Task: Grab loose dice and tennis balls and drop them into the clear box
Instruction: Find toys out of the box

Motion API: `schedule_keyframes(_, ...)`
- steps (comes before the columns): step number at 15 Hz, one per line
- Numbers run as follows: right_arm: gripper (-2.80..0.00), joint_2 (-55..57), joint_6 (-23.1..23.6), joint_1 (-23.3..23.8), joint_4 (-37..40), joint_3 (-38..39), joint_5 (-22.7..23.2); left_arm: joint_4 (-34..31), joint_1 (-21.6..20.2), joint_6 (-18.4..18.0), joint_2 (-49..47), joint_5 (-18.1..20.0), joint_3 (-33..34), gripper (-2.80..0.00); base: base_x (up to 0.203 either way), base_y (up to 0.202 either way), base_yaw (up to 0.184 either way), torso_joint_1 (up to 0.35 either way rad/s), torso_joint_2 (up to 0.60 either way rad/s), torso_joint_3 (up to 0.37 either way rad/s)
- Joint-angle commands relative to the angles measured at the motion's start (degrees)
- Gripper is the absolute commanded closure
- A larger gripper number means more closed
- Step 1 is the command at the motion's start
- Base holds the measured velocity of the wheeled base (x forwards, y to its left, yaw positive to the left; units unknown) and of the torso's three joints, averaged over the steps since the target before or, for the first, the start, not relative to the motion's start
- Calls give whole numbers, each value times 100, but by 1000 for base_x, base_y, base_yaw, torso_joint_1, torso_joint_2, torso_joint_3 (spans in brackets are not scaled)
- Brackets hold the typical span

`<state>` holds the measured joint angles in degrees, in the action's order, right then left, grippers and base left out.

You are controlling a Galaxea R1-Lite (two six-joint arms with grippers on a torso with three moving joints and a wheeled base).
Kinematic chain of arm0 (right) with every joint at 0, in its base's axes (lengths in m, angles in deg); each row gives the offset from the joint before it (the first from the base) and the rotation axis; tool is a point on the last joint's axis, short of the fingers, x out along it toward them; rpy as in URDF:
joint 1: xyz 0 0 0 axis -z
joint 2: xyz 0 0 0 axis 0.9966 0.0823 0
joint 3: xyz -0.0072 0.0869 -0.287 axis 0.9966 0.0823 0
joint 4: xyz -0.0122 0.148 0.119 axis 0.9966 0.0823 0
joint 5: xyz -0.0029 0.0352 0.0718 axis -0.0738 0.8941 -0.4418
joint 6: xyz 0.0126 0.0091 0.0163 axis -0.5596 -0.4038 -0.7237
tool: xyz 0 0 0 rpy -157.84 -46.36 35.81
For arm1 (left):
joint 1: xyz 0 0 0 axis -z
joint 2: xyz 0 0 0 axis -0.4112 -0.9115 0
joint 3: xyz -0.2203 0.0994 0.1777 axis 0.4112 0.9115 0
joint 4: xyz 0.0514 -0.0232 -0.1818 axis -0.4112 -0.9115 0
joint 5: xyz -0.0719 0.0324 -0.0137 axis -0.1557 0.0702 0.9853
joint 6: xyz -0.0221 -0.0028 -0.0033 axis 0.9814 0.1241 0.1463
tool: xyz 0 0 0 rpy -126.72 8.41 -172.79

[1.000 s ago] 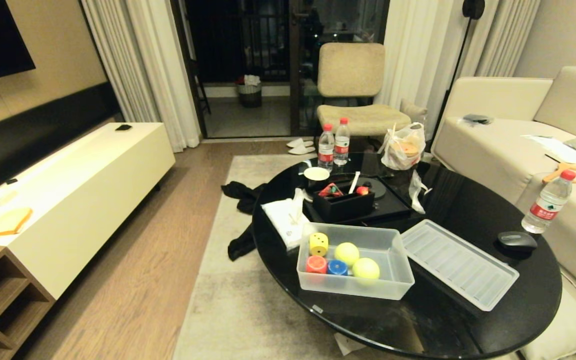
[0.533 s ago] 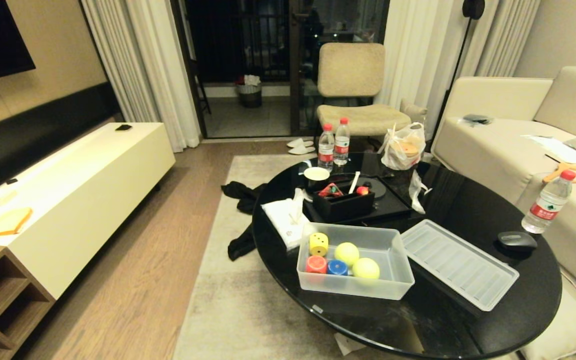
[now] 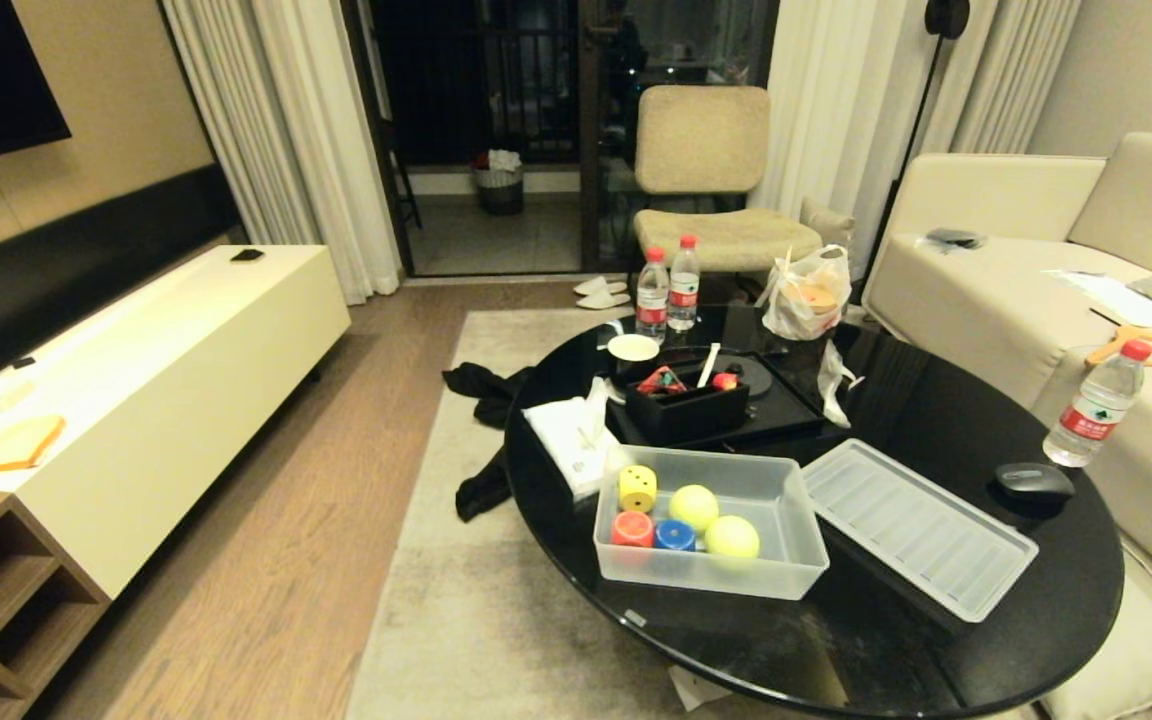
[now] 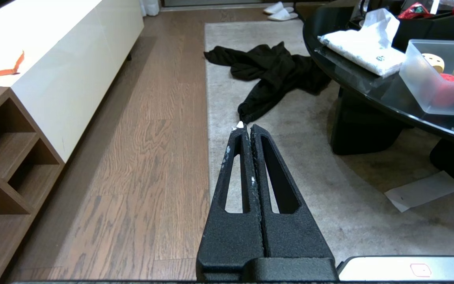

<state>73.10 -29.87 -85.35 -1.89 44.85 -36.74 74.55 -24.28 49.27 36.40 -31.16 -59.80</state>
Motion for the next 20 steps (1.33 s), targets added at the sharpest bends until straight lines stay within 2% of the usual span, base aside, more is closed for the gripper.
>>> schedule_keyframes(1, 0, 9, 0, -1, -2, 0, -2, 2, 0, 4, -7, -4, 18, 0, 0, 0, 0, 0, 0, 0)
schedule_keyframes(3, 0, 9, 0, -1, 5, 0, -2, 2, 0, 4, -7, -4, 18, 0, -71, 0, 8, 6, 3, 1)
schedule_keyframes(20, 0, 0, -6, -1, -2, 0, -2, 2, 0, -5, -7, -4, 18, 0, -170, 0, -7, 1, 3, 4)
